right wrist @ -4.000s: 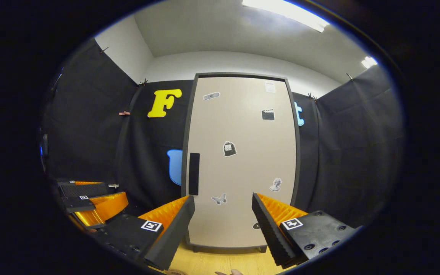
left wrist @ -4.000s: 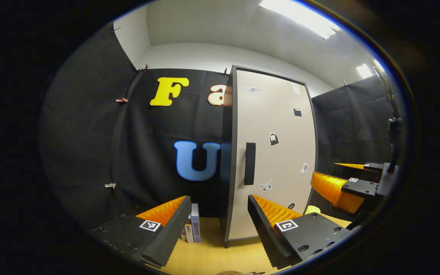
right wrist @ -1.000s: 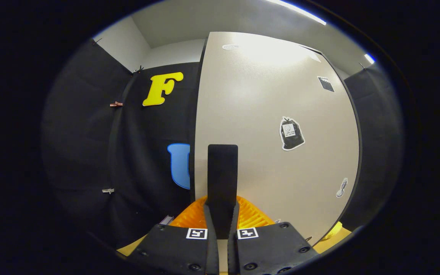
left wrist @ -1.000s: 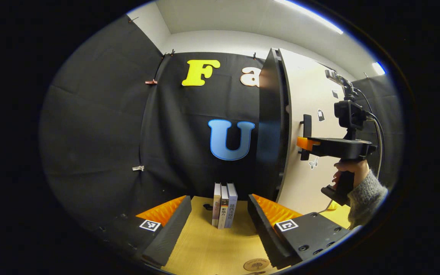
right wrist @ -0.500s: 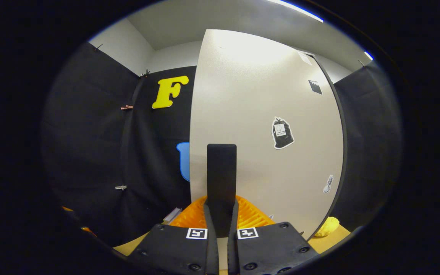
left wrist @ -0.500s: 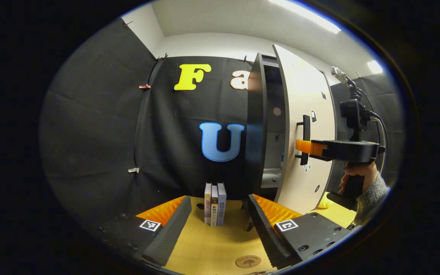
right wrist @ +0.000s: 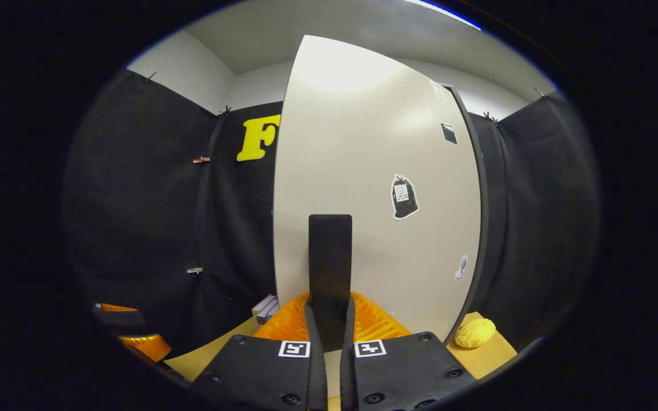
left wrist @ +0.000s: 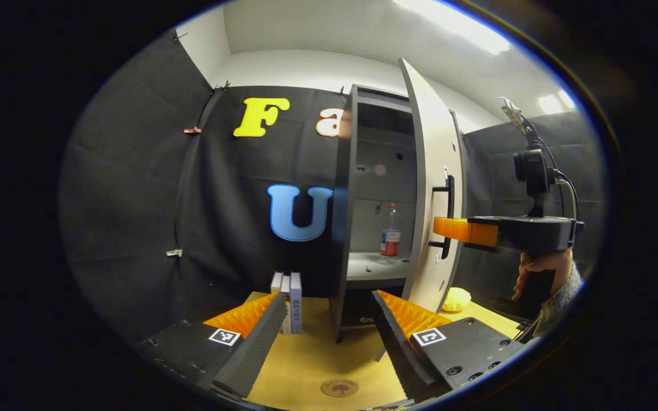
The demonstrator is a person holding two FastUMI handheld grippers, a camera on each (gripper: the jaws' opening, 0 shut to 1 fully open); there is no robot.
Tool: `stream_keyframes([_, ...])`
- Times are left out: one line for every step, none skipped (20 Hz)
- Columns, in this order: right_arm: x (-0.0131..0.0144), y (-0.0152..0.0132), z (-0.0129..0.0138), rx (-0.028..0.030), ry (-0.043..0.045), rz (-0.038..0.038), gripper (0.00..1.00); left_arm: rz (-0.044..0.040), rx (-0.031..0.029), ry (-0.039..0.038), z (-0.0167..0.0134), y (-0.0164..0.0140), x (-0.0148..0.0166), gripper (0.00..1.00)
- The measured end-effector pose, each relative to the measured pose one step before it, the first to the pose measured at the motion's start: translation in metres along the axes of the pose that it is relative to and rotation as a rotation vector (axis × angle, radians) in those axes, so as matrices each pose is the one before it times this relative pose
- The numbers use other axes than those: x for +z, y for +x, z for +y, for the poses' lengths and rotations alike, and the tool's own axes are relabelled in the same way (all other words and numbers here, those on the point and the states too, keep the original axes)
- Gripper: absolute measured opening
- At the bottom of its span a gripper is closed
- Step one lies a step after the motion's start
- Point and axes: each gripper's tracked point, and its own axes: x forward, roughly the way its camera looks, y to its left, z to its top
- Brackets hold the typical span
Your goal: Open the cabinet door with the right hand, grasp the bottle in the cabinet with the left hand and place it on the coaster, then close the cabinet door with the right hand.
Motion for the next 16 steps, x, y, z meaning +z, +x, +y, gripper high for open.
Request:
stream_keyframes([0.00040,-0.00767,-0.00485,-0.00208,0.00439,0.00305,0.13,-0.00072,-0.02054,-0.00309,-0.00786,0.00019,0.00185,0.90])
stream_keyframes([0.00094,-0.00635,-0.00606,-0.00613,0.00383,0.00150,0.13,0.00036,-0.02124,-0.00330,-0.00780,0.00195,0.00012,0.93])
stream_keyframes([0.00068,-0.00664,-0.00549,-0.00784,0.00568,0.00181,0.13,0.00200,-0.02059,-0.00104,-0.00722,0.00021,-0.00094,0.94])
stream_keyframes([0.00023,-0.00655,-0.00532,-0.00823,0.00570,0.00252,0.13,0.00191,-0.01651,0.00094,-0.00551,0.00340,-0.00112,0.93])
stream_keyframes([0.00034,-0.00685,-0.00576,-0.01047,0.00399,0.00036,0.13,0.00335,-0.01628,0.00174,-0.00493,0.00231,0.00075,0.93])
stream_keyframes([0.00060,-0.00661,-0.00625,-0.01297,0.00197,0.00008,0.13,0.00359,-0.01645,-0.00027,-0.00616,0.00225,-0.00165,0.93])
stream_keyframes([0.00090,-0.00574,-0.00700,-0.01675,-0.00102,-0.00302,0.13,0.00388,-0.01770,-0.00166,-0.00586,0.00098,-0.00024,0.93])
stream_keyframes([0.00046,-0.00556,-0.00786,-0.01927,-0.00104,-0.00309,0.13,0.00262,-0.01645,-0.00056,-0.00527,0.00161,-0.00177,0.93])
stream_keyframes([0.00116,-0.00522,-0.00746,-0.02016,0.00023,-0.00224,0.13,0.00220,-0.01705,0.00228,-0.00470,0.00290,-0.00096,0.94])
stream_keyframes([0.00111,-0.00536,-0.00936,-0.01965,0.00577,-0.00035,0.13,0.00215,-0.01625,0.00414,-0.00612,0.00177,-0.00025,0.94])
stream_keyframes([0.00177,-0.00485,-0.00906,-0.01998,0.01127,0.00186,0.13,0.00238,-0.01737,0.00589,-0.00688,0.00212,-0.00033,0.94])
stream_keyframes([0.00089,-0.00423,-0.01031,-0.02121,0.01098,0.00207,0.12,0.00445,-0.01701,0.00573,-0.00735,0.00237,-0.00149,0.94])
stream_keyframes([0.00115,-0.00341,-0.00952,-0.02279,0.00981,-0.00150,0.12,0.00672,-0.01754,0.00352,-0.00708,0.00338,-0.00082,0.94])
stream_keyframes([0.00106,-0.00490,-0.00948,-0.02405,0.00574,0.00157,0.12,0.00680,-0.01832,0.00105,-0.00782,0.00387,-0.00314,0.94])
stream_keyframes([0.00144,-0.00386,-0.01061,-0.02567,0.00270,-0.00119,0.12,0.00591,-0.01774,0.00039,-0.00857,0.00295,-0.00059,0.94])
stream_keyframes([0.00082,-0.00319,-0.01067,-0.02346,0.00442,0.00485,0.12,0.00372,-0.01076,0.00072,-0.00683,0.00400,-0.00066,0.94])
